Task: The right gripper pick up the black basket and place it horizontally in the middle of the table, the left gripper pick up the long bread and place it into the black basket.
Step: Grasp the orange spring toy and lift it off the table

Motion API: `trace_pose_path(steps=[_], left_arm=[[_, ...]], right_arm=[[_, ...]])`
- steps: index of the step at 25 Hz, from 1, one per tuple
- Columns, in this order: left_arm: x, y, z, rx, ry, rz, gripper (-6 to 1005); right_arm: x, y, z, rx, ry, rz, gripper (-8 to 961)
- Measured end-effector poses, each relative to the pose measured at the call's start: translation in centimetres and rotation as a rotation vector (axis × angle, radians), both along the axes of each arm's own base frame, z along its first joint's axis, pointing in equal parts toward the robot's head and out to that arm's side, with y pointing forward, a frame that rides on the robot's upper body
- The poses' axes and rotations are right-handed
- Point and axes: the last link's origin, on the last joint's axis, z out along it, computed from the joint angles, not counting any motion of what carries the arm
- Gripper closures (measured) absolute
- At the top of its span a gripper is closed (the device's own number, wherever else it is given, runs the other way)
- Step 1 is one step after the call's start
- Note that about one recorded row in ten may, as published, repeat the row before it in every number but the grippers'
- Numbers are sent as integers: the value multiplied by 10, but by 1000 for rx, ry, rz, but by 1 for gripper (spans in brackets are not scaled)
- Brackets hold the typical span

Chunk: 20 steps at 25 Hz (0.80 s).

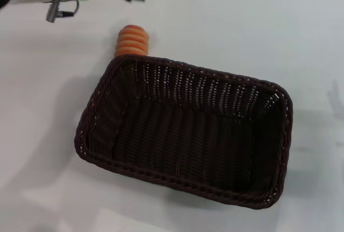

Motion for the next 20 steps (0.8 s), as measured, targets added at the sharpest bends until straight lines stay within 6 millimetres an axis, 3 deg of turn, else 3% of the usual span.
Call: trace_pose_path(steps=[8,16,20], left_arm=[[10,-2,-8,-130,34,185,152],[-13,22,-38,-152,31,262,158],[-16,23,-41,-151,25,268,159]], right_arm=[[-1,-2,-2,-16,-19,13,130],[-5,-7,-5,-29,-36,35,130],[-5,-9,-6,-32,-37,35,130]])
